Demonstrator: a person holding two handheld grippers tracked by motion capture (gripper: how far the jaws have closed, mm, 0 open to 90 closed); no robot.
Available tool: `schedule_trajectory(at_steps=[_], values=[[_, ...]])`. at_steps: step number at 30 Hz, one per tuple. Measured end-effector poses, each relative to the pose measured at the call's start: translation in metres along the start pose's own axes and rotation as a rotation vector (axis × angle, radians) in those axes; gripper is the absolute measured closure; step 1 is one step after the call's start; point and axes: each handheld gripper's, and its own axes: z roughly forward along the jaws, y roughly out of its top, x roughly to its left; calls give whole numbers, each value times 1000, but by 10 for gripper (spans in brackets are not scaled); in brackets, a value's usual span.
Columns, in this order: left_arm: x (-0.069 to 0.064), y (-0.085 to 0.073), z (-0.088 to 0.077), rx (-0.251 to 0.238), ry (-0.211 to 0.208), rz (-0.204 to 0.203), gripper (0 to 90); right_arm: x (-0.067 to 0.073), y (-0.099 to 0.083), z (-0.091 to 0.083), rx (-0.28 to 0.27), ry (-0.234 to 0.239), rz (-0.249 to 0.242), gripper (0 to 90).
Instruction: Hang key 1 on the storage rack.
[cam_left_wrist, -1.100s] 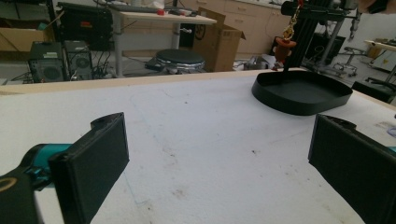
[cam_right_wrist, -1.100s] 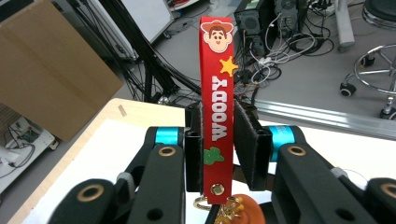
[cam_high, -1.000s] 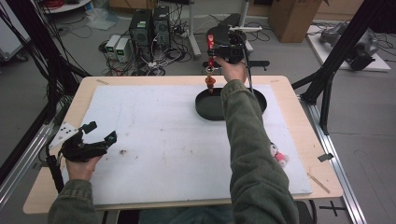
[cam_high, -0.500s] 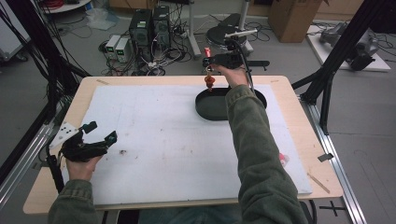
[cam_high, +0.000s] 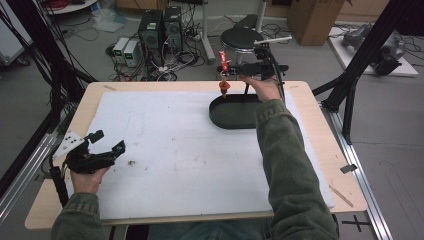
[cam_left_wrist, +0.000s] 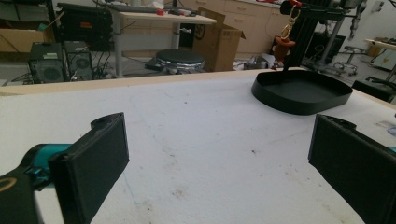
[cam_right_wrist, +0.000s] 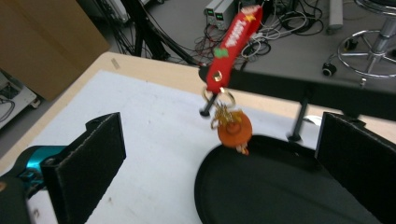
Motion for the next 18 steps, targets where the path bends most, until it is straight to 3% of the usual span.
schedule_trajectory(at_steps=[3, 5, 7, 11, 15, 18], values=[[0, 0, 0, -1, 0, 0, 54, -3, -11, -10, -6, -17, -16, 9], [-1, 0, -1, -5, -1, -4, 53, -4, -18, -15, 20, -40, -36, 9], [-1, 1, -1, -2, 0, 1, 53, -5, -24, -22, 2, -61, -55, 9], [-2, 0, 0, 4, 3, 8, 53, -6, -38, -36, -10, -62, -82, 9], [-2, 0, 0, 5, 4, 9, 53, -10, -53, -42, 24, -94, -121, 9], [-3, 0, 0, 7, 3, 12, 53, -15, -62, -46, 42, -90, -112, 9]])
